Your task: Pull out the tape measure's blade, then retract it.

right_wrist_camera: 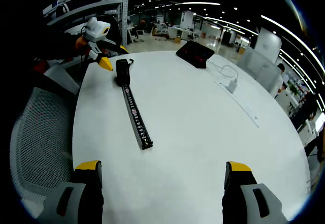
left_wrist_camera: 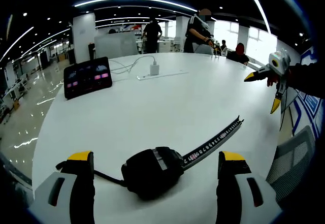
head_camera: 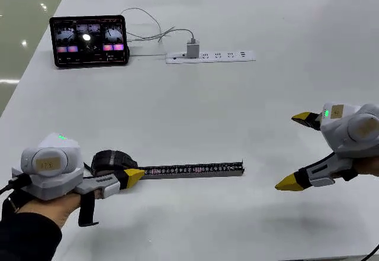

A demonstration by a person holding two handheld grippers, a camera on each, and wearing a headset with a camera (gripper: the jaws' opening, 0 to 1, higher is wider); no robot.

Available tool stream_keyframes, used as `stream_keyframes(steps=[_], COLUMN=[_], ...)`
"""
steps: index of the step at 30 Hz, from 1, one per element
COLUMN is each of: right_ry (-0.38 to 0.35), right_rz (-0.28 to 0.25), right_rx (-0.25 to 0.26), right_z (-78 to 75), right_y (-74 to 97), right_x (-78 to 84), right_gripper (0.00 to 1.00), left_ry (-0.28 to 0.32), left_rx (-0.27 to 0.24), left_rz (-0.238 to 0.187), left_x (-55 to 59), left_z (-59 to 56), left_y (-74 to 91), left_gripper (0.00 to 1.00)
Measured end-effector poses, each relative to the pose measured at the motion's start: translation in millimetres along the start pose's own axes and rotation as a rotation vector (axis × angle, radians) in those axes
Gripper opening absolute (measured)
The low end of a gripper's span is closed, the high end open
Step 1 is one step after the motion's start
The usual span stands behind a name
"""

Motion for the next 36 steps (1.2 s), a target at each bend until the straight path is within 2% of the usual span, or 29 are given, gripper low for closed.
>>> stream_keyframes(steps=[9,10,13,15,17,18,22,25,28,30,36], right_ry=[0.028,0.032,0.047,0.05,0.048,0.051,0.081,0.095,0.11,0.128,0.146], right_rz=[0.057,0.063,0.073,0.074,0.079,0.088,0.114,0.136,0.155,0.176,0.178], right_rx=[-0.05,-0.056,-0.068,-0.072,-0.079,-0.087,-0.116,-0.128,-0.133,-0.135,-0.164], right_z=[-0.9,-0.9,-0.6,-0.1,0.5,1.3,5.1,2.8,1.9,-1.3,0.0], right_y=[-18.3,-20.8,-26.3,-30.5,-34.8,-38.0,-46.9,-54.4,-59.5,-64.5,-76.4], right_x=[-6.9,-8.2,-11.6,-14.7,-15.9,-15.8,-16.5,-16.6,-18.6,-17.5,-22.9], right_gripper=[0.99,0.99,0.99,0.99,0.99,0.99,0.99,0.99,0.99,0.99,0.99], left_ry=[-0.003,-0.002,0.021,0.027,0.045,0.069,0.099,0.127,0.139,0.125,0.121], left_rx=[-0.029,-0.044,-0.058,-0.081,-0.081,-0.083,-0.108,-0.132,-0.156,-0.18,-0.216], left_rz=[0.005,0.004,-0.009,-0.016,-0.022,-0.035,-0.065,-0.072,-0.08,-0.072,-0.107], left_x=[3.4,3.2,3.0,3.8,5.4,5.3,6.6,9.9,13.3,17.9,15.4], left_z=[-10.7,-10.9,-11.1,-9.4,-8.2,-7.4,-3.7,-0.1,2.3,4.7,6.3], left_y=[-10.4,-10.4,-10.5,-11.2,-13.3,-13.9,-15.6,-18.7,-20.1,-22.1,-17.0], left_gripper=[0.99,0.99,0.99,0.99,0.99,0.99,0.99,0.99,0.99,0.99,0.99])
Point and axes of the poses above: the centre of the closed fingertips' face, and the gripper's own axes: y roughly backward along the fingers, z roughly to its left, x roughly out of its underside, the point moved 8 cm from there along y, roughly backward along the fingers, and after that the axes turned 7 degrees about x, right-handed, at the moved point
